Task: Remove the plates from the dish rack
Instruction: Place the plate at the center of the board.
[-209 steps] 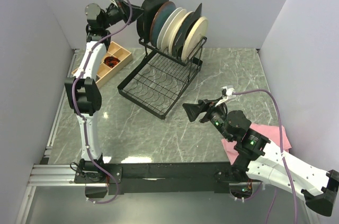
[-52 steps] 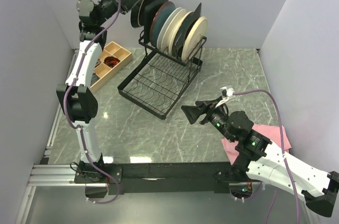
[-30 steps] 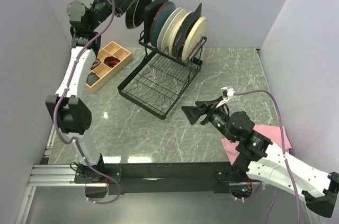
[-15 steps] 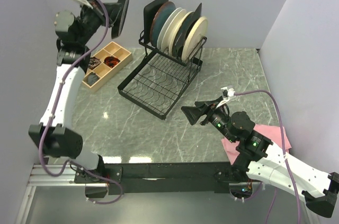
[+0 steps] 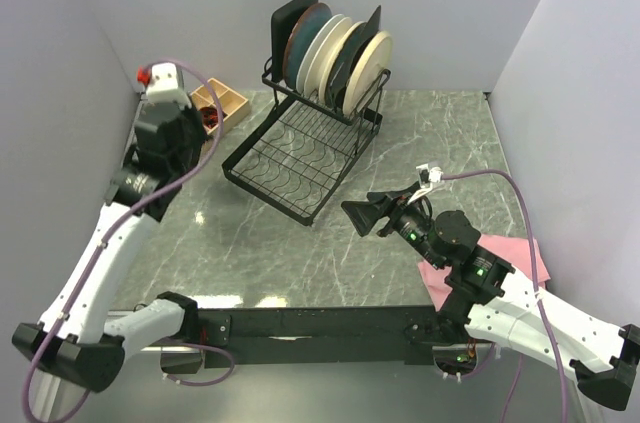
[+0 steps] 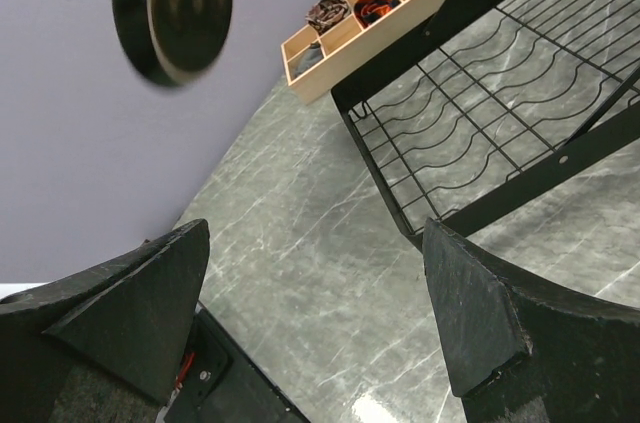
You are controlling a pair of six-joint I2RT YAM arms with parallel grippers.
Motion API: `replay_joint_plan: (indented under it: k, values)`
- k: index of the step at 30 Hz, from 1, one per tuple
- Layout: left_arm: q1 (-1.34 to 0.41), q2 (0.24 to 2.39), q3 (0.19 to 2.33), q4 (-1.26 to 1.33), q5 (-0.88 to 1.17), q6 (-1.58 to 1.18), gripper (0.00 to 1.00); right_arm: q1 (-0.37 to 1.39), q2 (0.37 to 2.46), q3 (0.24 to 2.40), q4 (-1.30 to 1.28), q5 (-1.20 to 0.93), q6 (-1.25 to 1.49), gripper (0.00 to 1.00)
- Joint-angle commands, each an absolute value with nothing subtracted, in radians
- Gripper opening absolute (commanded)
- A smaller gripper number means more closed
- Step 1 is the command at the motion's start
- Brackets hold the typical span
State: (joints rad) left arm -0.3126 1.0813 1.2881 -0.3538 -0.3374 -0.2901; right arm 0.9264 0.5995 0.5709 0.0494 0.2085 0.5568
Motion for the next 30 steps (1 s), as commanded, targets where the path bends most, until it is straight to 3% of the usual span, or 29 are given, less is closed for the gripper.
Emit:
replay_joint_plan:
  k: [1, 8, 14, 20, 30]
  values:
    - [-0.333, 0.994, 1.180, -0.397, -0.642, -0.297, 0.01, 0.933, 0.606, 0.621, 0.072, 0.212, 0.560, 0.93]
    - [-0.333, 0.940, 0.965, -0.402, -0.739, -0.348, 0.01, 0.933, 0.604, 0.612, 0.077, 0.224, 0.557, 0.93]
    - [-0.266, 0.962, 0.818, -0.250, -0.698, -0.363, 0.01, 0.934, 0.611, 0.614, 0.078, 0.212, 0.560, 0.93]
    - [-0.224, 0.963, 0.675, -0.099, -0.834, -0.348, 0.01, 0.934, 0.594, 0.604, 0.084, 0.219, 0.560, 0.93]
    - [-0.154, 1.224, 0.614, 0.112, -0.928, -0.337, 0.01, 0.934, 0.601, 0.609, 0.081, 0.215, 0.555, 0.93]
